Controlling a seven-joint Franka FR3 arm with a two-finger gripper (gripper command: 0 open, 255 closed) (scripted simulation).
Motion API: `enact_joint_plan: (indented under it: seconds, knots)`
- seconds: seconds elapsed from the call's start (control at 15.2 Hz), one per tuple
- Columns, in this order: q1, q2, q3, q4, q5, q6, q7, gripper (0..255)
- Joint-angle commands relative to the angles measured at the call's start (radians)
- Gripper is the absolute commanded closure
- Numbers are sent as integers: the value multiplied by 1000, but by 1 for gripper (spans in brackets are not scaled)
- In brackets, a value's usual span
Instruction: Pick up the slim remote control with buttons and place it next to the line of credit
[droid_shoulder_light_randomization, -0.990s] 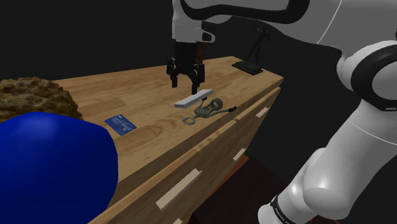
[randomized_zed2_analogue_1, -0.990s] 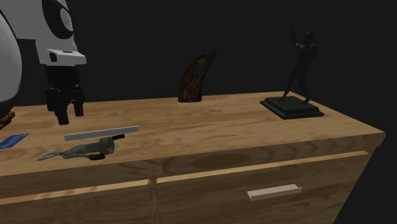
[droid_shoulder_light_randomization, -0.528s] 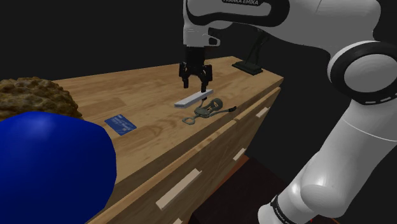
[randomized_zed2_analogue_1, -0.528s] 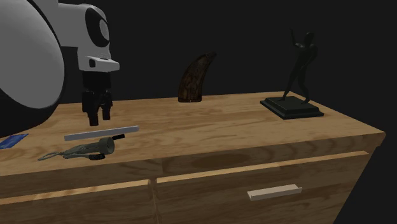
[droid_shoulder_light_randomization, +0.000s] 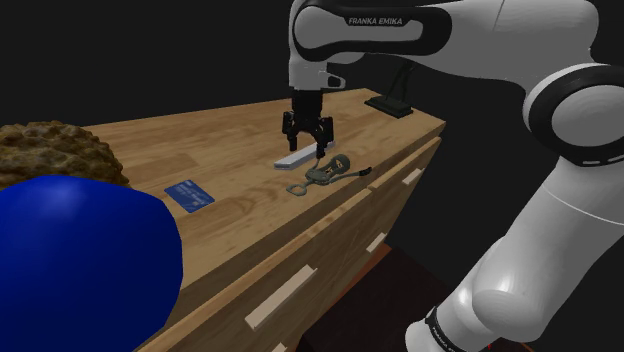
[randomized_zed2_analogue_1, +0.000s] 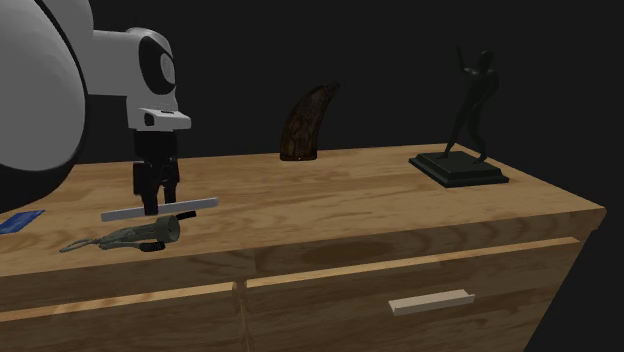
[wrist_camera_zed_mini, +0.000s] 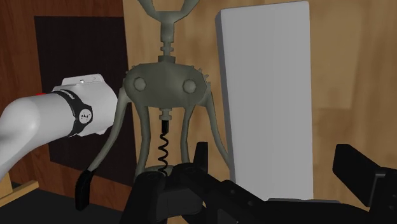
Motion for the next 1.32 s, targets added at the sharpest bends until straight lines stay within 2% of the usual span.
enact_joint_plan:
  seconds: [0.0,0.33,0.4,0.99,1.25]
  knots:
    - [0,-1,0,-5,0,5,0,0]
    - [0,-1,0,-5,0,5,0,0]
    - [0,-1,0,-5,0,5,0,255]
    - [0,-1,0,-5,0,5,0,255]
    - [0,0,0,49,0,-49,3,255]
